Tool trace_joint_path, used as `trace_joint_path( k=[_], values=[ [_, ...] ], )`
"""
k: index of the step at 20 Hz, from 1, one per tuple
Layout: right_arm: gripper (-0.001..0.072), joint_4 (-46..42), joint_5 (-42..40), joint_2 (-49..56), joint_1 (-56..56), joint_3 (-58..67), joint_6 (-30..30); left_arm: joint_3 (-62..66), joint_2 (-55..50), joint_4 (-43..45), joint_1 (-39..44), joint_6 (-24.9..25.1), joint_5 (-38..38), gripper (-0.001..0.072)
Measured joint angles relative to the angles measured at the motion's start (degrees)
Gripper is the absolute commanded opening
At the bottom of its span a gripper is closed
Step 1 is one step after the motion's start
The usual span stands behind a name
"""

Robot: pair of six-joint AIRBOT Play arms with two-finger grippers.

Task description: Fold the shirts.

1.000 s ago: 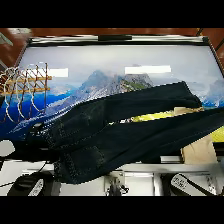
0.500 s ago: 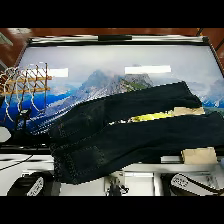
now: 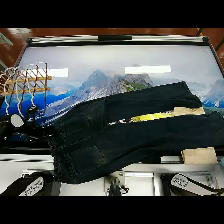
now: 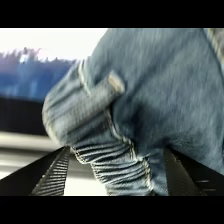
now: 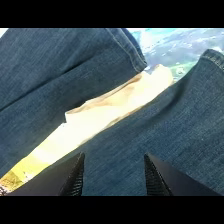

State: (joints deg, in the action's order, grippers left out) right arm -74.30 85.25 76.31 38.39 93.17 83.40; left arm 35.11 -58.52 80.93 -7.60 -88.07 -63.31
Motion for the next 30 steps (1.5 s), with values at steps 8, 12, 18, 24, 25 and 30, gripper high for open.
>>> trace_joint_path(
  k=[8, 12, 18, 24, 25, 30],
  values=[
    [0.0516, 0.7, 0.7, 0.0, 0.0, 0.0, 0.3, 9.2, -4.3, -1.5, 0.0, -0.9, 10.1, 0.0080],
    [0.0516, 0.9, -0.2, 0.0, 0.0, 0.0, 1.0, 22.8, -8.9, 0.1, 0.0, -0.6, 12.0, 0.0081],
    [0.0516, 2.0, -1.7, 0.0, 0.0, 0.0, 1.7, 41.1, -20.5, 2.4, 0.0, 2.4, 8.5, 0.0081],
    [0.0517, 2.4, -2.7, 0.0, 0.0, 0.0, 2.8, 52.5, -26.1, 4.6, 0.6, 5.8, 1.0, 0.0216],
    [0.0516, 2.4, -2.8, 0.0, 0.0, 0.0, 2.9, 53.2, -26.8, 4.9, 0.7, 6.3, -1.3, 0.0493],
    [0.0516, 2.4, -1.9, 0.0, 0.0, 0.0, 3.0, 54.3, -29.4, 3.3, 0.4, 7.3, -16.4, 0.0570]
  ],
)
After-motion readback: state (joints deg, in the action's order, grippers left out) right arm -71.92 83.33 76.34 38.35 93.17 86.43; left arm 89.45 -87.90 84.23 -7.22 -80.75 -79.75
